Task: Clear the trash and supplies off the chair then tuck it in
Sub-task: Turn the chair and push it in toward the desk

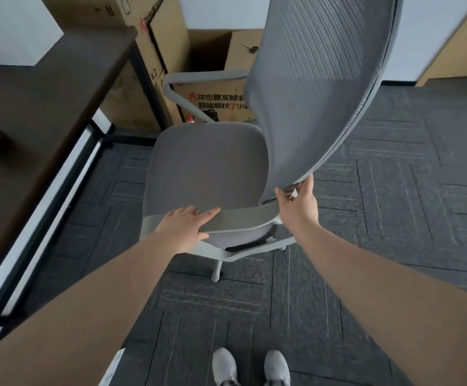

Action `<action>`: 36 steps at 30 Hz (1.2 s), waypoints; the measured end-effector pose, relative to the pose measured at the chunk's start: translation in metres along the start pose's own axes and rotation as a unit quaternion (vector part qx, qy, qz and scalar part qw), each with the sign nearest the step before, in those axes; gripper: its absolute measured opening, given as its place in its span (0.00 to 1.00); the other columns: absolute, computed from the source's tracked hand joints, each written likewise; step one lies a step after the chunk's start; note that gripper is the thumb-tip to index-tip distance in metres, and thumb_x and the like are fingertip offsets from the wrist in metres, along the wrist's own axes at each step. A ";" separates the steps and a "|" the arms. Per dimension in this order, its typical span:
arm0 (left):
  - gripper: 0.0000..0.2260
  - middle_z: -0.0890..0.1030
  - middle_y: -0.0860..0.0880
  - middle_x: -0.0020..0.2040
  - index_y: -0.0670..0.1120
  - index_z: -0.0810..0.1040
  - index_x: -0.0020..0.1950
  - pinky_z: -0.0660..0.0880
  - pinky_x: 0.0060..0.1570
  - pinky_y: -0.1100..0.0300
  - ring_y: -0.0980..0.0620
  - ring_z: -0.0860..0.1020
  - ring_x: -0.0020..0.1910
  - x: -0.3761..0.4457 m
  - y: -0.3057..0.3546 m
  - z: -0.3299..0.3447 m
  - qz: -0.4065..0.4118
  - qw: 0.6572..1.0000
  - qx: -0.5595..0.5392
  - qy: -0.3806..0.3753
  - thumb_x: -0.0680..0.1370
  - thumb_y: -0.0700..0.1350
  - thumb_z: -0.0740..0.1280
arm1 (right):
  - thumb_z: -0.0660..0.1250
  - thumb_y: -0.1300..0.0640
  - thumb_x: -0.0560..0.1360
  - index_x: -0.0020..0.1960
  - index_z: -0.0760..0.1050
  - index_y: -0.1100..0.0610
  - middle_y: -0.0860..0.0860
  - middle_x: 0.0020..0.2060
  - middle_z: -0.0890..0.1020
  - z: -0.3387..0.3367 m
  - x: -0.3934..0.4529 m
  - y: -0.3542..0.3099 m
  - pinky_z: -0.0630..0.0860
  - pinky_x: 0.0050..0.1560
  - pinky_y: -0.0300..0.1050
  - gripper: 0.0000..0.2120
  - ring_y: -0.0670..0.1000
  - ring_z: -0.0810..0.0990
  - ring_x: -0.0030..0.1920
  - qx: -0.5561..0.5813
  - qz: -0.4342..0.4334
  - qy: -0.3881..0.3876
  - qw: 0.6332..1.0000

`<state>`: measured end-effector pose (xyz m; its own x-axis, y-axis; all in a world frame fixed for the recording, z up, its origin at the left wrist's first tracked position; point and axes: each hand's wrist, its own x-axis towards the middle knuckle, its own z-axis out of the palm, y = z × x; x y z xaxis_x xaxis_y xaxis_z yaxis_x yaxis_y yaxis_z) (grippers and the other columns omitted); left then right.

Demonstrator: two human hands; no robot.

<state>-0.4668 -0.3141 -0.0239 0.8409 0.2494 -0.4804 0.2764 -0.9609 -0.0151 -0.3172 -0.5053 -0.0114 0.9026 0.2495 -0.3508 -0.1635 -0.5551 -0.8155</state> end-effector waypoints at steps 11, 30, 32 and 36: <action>0.30 0.70 0.47 0.66 0.62 0.44 0.77 0.69 0.65 0.48 0.45 0.70 0.66 -0.046 -0.052 0.021 0.032 0.999 0.018 -0.011 0.80 0.57 0.57 | 0.63 0.51 0.78 0.75 0.50 0.49 0.40 0.42 0.73 0.054 -0.064 0.000 0.74 0.45 0.49 0.31 0.51 0.75 0.46 -0.008 0.015 0.041 0.999; 0.30 0.68 0.45 0.69 0.61 0.44 0.77 0.64 0.67 0.49 0.43 0.68 0.67 -0.120 -0.188 0.055 0.035 0.999 0.029 -0.028 0.81 0.54 0.58 | 0.62 0.48 0.78 0.75 0.46 0.46 0.48 0.48 0.77 0.187 -0.154 -0.042 0.80 0.48 0.57 0.33 0.54 0.77 0.45 -0.030 0.036 0.035 0.998; 0.30 0.67 0.45 0.69 0.61 0.44 0.77 0.64 0.69 0.48 0.43 0.68 0.67 -0.123 -0.201 0.058 0.029 0.999 0.030 -0.025 0.81 0.54 0.58 | 0.62 0.48 0.78 0.76 0.44 0.47 0.46 0.45 0.74 0.198 -0.157 -0.048 0.78 0.48 0.54 0.34 0.53 0.76 0.44 -0.035 0.032 0.029 0.998; 0.30 0.67 0.45 0.70 0.62 0.44 0.77 0.62 0.71 0.46 0.44 0.67 0.68 -0.128 -0.226 0.064 0.015 0.999 0.030 -0.019 0.81 0.53 0.58 | 0.61 0.48 0.78 0.76 0.43 0.48 0.40 0.36 0.71 0.220 -0.161 -0.060 0.76 0.46 0.51 0.35 0.53 0.75 0.42 -0.039 0.021 0.023 0.999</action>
<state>-0.6669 -0.1365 -0.0152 0.8294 0.2163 -0.5150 0.2218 -0.9737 -0.0518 -0.5404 -0.3378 -0.0077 0.9130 0.1898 -0.3612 -0.1713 -0.6251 -0.7615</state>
